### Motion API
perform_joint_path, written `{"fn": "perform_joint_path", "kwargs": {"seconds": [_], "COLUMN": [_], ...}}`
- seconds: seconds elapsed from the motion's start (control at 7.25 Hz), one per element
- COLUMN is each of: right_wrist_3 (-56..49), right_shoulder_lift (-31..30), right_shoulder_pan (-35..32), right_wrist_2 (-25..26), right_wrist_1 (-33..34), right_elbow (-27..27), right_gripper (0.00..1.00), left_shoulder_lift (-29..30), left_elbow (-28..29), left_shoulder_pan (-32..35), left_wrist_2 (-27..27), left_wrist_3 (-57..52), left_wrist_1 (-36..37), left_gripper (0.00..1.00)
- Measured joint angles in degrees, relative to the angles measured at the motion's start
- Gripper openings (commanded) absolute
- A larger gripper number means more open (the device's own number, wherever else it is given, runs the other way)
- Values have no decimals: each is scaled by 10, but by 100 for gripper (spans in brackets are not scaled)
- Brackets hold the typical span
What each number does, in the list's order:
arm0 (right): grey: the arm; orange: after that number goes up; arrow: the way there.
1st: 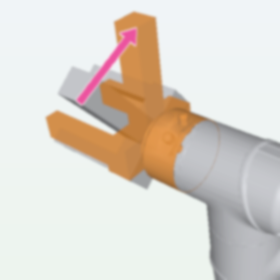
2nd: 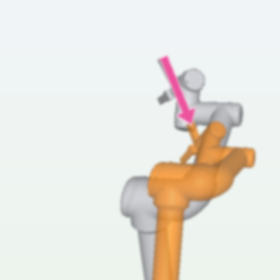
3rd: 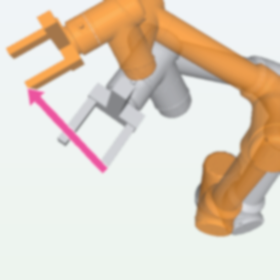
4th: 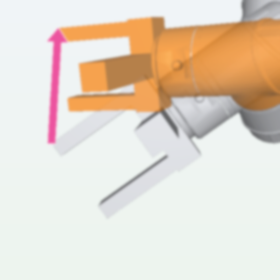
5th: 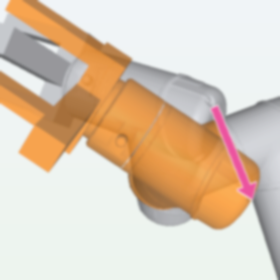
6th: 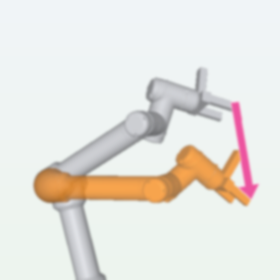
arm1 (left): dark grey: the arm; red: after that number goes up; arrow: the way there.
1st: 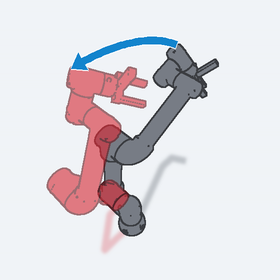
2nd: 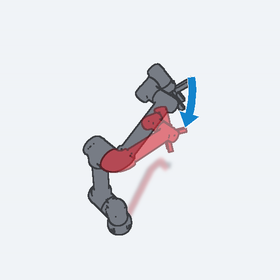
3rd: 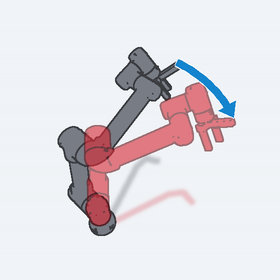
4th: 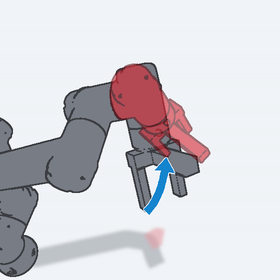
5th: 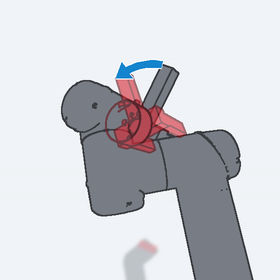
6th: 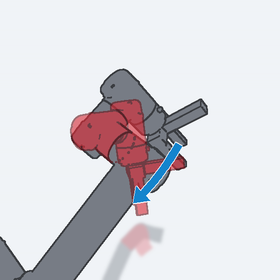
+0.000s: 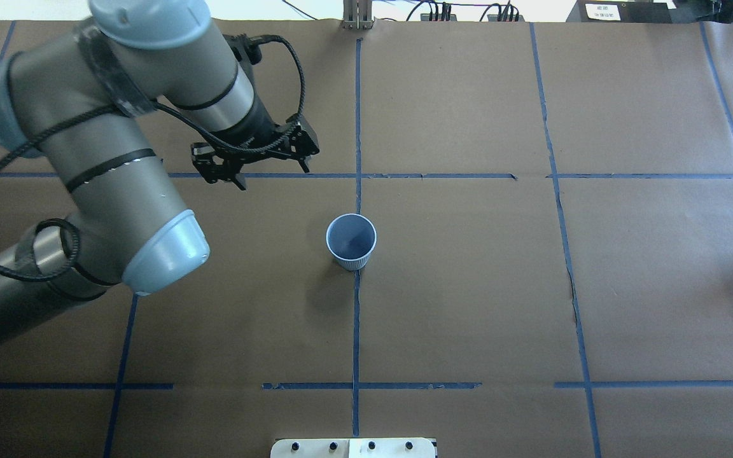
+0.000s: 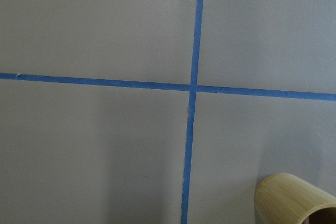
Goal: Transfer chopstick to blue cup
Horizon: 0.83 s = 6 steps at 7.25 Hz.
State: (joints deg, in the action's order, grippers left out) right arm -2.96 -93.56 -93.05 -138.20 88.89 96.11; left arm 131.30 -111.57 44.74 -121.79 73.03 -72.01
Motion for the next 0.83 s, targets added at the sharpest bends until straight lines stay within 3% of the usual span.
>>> {"fn": "perform_joint_path", "kwargs": {"seconds": [0.41, 0.83], "right_wrist_3": [-2, 4], "right_shoulder_lift": [-11, -9], "right_shoulder_pan": [-3, -4], "right_wrist_2": [28, 54], "right_wrist_1": [0, 7], "right_elbow": [-20, -49], "right_gripper": [100, 100], "left_shoulder_lift": [-49, -78], "left_elbow": [-74, -104], "left_shoulder_pan": [31, 77], "left_wrist_2": [-2, -31], "left_wrist_3": [-25, -54], "left_wrist_1": [26, 28], "left_gripper": [100, 100]}}
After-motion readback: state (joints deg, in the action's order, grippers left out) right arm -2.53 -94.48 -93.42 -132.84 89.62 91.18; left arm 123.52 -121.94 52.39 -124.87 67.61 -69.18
